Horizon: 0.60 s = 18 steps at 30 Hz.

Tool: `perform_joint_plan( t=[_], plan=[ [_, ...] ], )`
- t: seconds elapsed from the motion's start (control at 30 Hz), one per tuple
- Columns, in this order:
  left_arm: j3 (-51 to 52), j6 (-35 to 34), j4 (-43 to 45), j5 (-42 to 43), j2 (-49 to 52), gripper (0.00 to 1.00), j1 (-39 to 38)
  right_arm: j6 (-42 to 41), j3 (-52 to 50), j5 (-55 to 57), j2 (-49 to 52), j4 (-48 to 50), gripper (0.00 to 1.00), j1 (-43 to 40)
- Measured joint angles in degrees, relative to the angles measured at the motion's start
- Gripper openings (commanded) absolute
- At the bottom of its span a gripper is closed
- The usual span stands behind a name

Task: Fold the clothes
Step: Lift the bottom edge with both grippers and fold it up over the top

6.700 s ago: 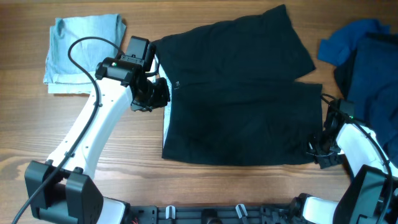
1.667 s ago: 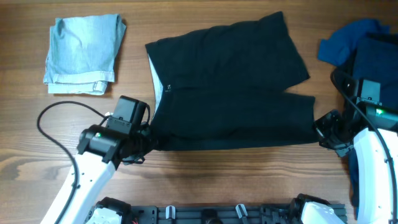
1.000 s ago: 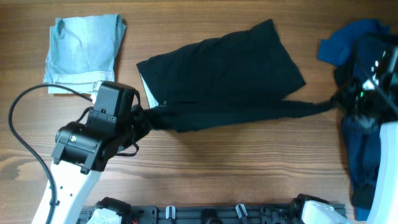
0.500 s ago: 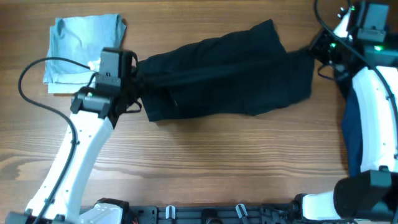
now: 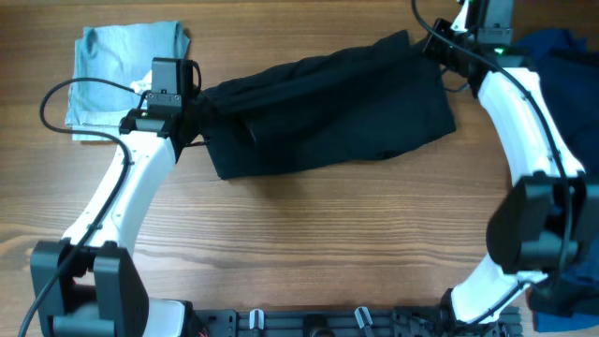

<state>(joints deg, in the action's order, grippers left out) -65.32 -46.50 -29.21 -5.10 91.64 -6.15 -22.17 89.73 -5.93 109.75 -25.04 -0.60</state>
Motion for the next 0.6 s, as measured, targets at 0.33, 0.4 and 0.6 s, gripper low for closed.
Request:
perform_joint_plan(
  t=[0.33, 0.4, 0.6],
  plan=[
    [0.0, 0.2, 8.9, -1.1, 7.8, 0.05, 0.2, 0.0, 0.0, 0.4, 9.0, 5.5, 0.04, 0.0],
    [0.0, 0.2, 10.6, -1.2, 9.8, 0.07, 0.2, 0.0, 0.0, 0.3, 9.7, 7.1, 0.06, 0.0],
    [0.0, 0.7, 15.8, -3.6, 14.4, 0.53, 0.6, 0.2, 0.1, 1.3, 11.6, 12.9, 0.29, 0.1]
  ],
)
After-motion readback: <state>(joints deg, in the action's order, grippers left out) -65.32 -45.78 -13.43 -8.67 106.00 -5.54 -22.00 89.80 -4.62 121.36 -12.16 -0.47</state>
